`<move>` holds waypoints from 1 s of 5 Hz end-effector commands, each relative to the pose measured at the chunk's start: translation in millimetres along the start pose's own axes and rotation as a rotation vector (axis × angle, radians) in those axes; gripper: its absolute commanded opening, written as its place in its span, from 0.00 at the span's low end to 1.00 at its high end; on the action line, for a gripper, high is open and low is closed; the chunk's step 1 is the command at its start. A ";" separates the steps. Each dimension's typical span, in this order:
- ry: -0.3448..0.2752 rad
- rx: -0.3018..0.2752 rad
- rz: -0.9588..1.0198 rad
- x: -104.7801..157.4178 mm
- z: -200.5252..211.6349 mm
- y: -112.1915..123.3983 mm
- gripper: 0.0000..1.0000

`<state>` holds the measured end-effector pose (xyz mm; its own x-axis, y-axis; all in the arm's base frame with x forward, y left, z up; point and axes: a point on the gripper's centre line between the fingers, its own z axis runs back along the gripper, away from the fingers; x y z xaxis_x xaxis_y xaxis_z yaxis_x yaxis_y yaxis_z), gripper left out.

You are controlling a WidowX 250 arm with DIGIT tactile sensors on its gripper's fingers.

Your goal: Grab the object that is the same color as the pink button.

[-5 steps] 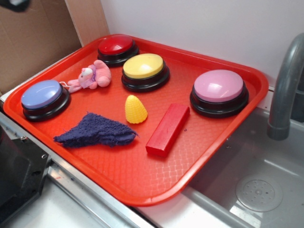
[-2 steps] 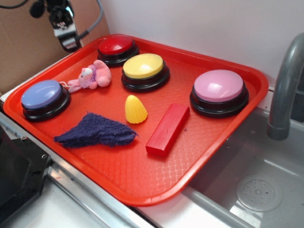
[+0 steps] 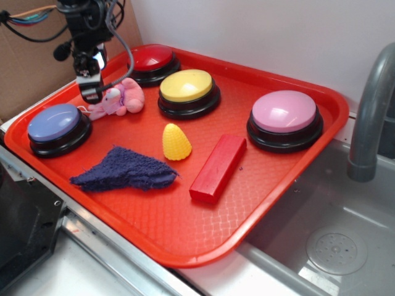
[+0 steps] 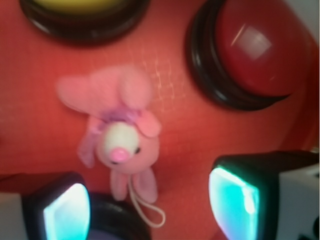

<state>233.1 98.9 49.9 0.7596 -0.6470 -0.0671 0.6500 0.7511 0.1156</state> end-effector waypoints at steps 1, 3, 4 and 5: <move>-0.042 -0.068 -0.003 20.6 -15.4 -6.6 1.00; -0.062 -0.056 0.047 35.0 -20.7 -9.9 0.45; -0.056 -0.061 0.071 33.2 -23.1 -12.6 0.00; 0.004 -0.018 0.092 31.7 -20.1 -11.8 0.00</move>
<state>245.8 78.3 19.0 0.8191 -0.5679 -0.0805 0.5731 0.8161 0.0747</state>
